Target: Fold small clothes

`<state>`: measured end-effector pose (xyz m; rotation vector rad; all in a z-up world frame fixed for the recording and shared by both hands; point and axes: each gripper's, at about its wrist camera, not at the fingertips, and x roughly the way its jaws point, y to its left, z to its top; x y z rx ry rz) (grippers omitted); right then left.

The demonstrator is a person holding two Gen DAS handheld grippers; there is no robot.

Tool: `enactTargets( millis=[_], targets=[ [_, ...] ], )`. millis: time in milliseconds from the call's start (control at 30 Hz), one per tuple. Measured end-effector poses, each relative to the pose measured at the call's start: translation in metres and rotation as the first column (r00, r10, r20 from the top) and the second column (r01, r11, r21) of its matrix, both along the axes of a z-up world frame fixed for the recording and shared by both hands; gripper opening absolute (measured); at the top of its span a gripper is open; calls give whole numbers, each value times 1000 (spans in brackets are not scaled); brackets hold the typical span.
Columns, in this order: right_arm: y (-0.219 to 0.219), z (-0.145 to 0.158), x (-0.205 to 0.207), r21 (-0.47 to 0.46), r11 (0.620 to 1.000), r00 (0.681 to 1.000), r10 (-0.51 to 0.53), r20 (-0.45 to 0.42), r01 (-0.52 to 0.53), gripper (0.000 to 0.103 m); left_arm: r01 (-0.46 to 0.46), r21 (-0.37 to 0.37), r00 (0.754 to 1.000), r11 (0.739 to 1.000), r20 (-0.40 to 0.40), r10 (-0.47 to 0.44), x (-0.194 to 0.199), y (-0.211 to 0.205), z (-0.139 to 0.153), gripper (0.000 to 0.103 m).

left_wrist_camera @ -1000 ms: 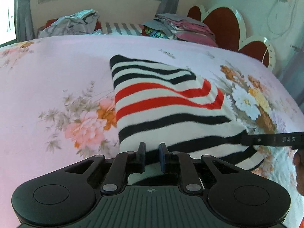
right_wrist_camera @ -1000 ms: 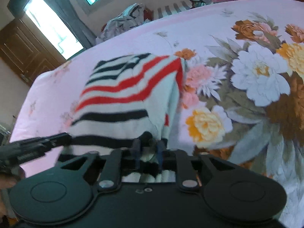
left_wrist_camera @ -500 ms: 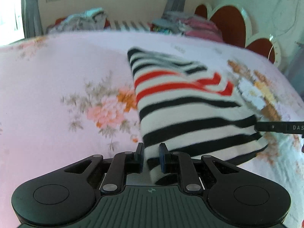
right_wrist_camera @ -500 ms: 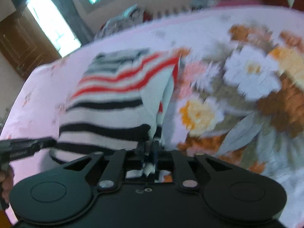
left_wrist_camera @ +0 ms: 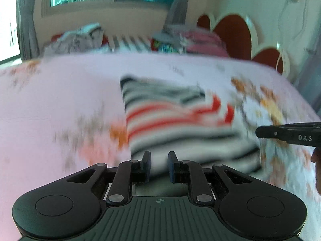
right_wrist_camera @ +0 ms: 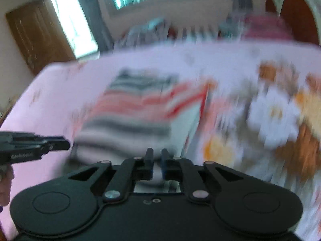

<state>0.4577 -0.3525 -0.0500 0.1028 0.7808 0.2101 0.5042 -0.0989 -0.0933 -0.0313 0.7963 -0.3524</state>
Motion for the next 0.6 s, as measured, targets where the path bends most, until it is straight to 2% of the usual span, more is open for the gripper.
enactTargets(
  millis=[67,200,267,300,333,400,500,567,600],
  targets=[
    [-2,5,29,18,1000,999,-19,28,19,13,20,-14,999,1000,25,-20,30,-11,6,16],
    [7,-8,88,-7,1000,1000,-19,16,19,11,56,25,998,998,-12,-56,85,-36,-8,16],
    [13,-27,104,-83,997,1000,2,-17,-4,10,85,64,992,994,-96,-79,104,-47,-29,16],
    [14,-44,112,-133,991,997,-9,-82,-2,9,91,75,990,993,-118,-82,107,-48,-38,16],
    [11,-62,119,-163,987,991,-23,-134,1,8,90,55,991,994,-108,-83,107,-46,-43,16],
    [2,-65,118,-157,987,991,-37,-128,16,4,76,33,991,997,-114,-72,104,-45,-42,16],
    [1,-57,113,-144,990,992,-32,-121,15,4,61,31,994,998,-94,-58,95,-41,-37,16],
    [3,-44,106,-110,994,998,-14,-61,7,12,57,44,996,997,-67,-54,88,-43,-33,17],
    [6,-39,103,-94,996,999,0,-42,-4,13,57,41,997,998,-60,-54,87,-44,-31,17]
  ],
)
